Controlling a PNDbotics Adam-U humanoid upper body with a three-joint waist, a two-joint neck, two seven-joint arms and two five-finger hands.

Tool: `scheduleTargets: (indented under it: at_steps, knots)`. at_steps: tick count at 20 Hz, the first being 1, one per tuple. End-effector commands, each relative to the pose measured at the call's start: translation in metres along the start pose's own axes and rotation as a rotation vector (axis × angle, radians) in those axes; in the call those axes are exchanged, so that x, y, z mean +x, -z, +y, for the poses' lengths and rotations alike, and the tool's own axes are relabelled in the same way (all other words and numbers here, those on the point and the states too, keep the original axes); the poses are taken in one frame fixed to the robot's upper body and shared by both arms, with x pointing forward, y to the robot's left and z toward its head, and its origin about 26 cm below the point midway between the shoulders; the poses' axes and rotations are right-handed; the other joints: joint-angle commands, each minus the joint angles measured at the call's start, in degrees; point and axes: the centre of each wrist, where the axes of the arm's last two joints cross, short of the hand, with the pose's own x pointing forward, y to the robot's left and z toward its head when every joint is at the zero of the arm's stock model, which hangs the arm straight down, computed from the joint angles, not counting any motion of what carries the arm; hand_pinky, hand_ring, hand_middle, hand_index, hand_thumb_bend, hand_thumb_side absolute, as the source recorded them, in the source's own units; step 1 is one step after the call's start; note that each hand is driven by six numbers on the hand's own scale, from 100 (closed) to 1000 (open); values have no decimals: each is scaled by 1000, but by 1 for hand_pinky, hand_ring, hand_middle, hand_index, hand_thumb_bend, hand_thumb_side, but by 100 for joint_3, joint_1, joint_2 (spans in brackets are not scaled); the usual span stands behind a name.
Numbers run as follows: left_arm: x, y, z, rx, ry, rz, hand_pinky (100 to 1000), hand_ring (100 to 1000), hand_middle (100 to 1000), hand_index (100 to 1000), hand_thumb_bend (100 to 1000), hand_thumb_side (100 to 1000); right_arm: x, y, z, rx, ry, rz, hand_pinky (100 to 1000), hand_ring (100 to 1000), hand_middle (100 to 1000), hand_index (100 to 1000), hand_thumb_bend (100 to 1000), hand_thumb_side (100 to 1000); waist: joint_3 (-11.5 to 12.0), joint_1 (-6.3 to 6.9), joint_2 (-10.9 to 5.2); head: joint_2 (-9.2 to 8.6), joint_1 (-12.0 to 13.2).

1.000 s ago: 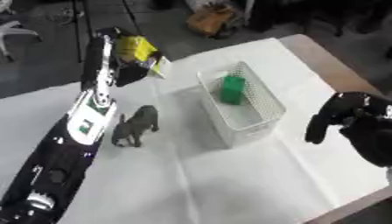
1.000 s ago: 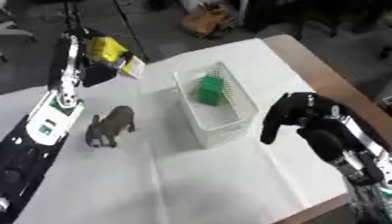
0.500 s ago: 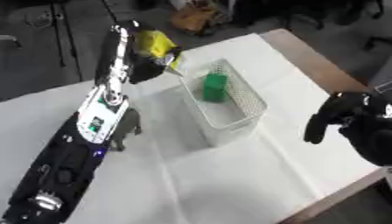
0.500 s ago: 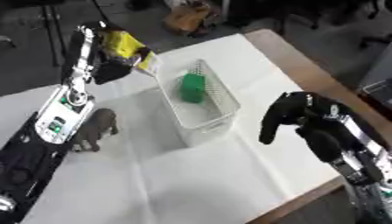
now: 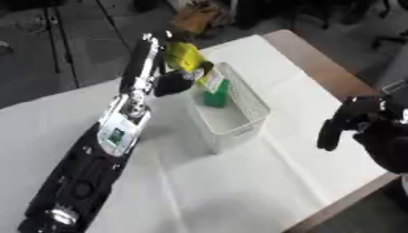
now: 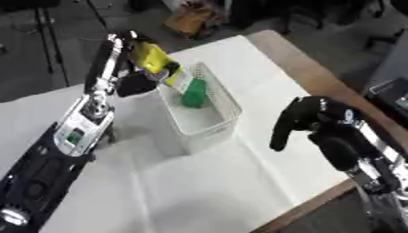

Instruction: Pick up objects on the table and place them in the box.

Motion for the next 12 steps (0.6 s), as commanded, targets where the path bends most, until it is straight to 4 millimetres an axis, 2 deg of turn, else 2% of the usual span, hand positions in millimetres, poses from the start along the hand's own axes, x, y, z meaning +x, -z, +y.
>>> scheduleTargets:
  at_steps: [1,2,8,12]
  knots:
    - [6,5,3,-31,48,-59,253,366,432,560,585,318,6,5,-3,16,-13,-23,522,517,585,787,320,626,-9,36,-214,-65,19]
    - [5,4,1,-49,68,-64,261,376,443,571,632,336,6,5,-4,15,-13,-23,522,517,585,786,319,626,-9,41,-217,-65,18]
    - [-8,-4,-6,-257,211,-75,289,405,467,594,679,368,6,5,-4,14,-11,-19,522,516,583,783,318,628,29,54,-235,-66,-10]
    - [-12,-6,-8,-295,251,-71,312,425,478,603,716,379,6,5,-4,13,-11,-18,522,515,583,782,318,628,40,45,-235,-66,-16]
